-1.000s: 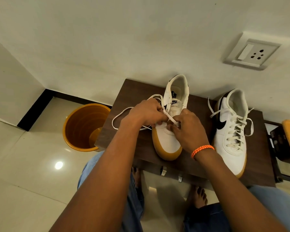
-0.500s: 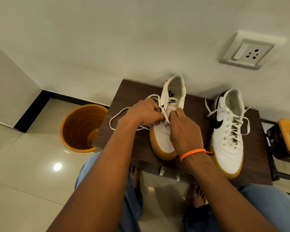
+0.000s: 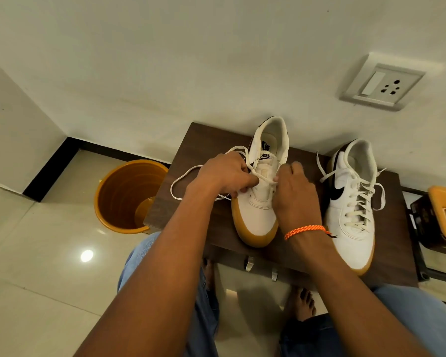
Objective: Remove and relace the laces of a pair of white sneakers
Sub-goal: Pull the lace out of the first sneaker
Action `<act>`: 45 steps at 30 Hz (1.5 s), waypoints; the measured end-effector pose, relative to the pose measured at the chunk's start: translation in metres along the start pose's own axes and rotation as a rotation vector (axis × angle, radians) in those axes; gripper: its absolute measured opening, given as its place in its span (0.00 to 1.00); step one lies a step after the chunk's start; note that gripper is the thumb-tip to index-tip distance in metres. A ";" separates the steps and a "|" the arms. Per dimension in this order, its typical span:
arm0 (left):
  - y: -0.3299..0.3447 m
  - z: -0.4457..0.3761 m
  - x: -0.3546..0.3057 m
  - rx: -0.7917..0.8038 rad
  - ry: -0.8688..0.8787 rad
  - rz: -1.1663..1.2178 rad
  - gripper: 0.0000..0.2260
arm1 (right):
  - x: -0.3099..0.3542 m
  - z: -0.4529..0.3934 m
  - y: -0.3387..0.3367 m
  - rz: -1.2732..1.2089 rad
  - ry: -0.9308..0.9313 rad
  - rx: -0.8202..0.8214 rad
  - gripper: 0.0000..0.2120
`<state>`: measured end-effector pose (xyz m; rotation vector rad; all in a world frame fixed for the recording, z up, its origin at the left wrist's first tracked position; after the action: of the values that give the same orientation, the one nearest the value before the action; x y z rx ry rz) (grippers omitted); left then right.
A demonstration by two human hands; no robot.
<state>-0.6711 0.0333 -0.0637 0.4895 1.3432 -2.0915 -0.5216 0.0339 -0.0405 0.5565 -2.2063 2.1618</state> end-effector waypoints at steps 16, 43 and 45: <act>-0.069 0.002 0.063 -0.389 -0.123 0.218 0.08 | 0.066 -0.027 -0.060 -0.853 -0.138 0.028 0.07; -0.042 0.020 0.133 -0.208 -0.269 0.195 0.10 | 0.145 -0.031 0.092 -0.098 -0.252 0.455 0.28; -0.040 0.021 0.133 -0.217 -0.219 0.253 0.12 | 0.150 -0.027 0.091 -0.156 -0.228 0.409 0.25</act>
<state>-0.7970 -0.0118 -0.1064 0.3095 1.2886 -1.7173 -0.6911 0.0216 -0.0904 0.9945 -1.7277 2.5830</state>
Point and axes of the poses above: each hand's wrist, its own z-axis away from the middle knuckle, its own y-axis out of the palm, x = y × z, the point moved 10 cm from there along -z, towards the middle knuckle, and after that the axes turned 1 degree about -z, right-handed, at the moved point
